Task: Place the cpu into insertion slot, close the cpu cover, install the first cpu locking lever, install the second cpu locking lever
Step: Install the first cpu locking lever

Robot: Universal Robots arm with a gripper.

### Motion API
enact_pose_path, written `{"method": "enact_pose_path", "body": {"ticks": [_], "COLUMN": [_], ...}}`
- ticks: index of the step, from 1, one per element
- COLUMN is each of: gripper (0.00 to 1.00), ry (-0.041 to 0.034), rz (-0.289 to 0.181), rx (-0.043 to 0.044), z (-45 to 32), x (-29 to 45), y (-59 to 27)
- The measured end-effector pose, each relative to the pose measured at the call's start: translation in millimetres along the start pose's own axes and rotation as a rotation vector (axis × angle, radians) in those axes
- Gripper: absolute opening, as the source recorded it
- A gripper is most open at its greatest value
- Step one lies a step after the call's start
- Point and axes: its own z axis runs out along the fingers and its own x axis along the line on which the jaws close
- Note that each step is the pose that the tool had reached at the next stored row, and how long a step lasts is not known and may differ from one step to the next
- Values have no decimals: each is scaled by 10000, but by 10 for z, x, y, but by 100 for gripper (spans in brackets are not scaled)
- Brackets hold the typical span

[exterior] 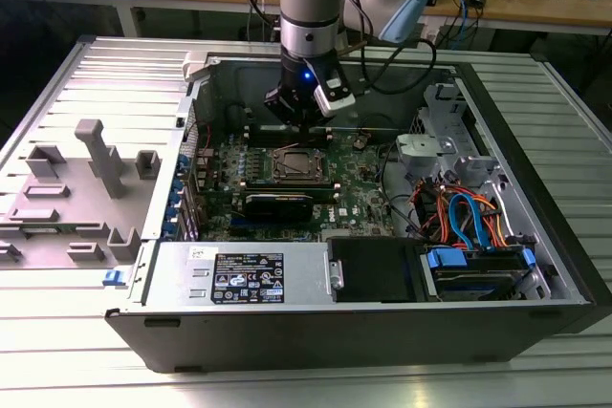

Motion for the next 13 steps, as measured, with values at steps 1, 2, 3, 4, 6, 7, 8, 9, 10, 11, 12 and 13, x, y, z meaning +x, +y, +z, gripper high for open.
{"method": "enact_pose_path", "body": {"ticks": [1,2,3,4,6,7,8,9,10,11,12,13], "gripper": [11,11,11,11,11,11,11,11,11,11,11,11], "ry": [1,0,1,1,0,1,2,1,1,1,1,1], "rz": [-1,0,-1,-1,-1,-2,-5,-9,-33,-40,-44,-54], "rx": [1,0,0,1,1,1,2,2,0,0,0,-1], "z": [5,17,24,29,42,46,49,52,57,60,63,69], "x": [-1,-1,-3,-4,-6,-8,-10,-12,-17,-20,-24,-31], "y": [0,0,1,1,1,0,0,1,1,1,1,1]}}
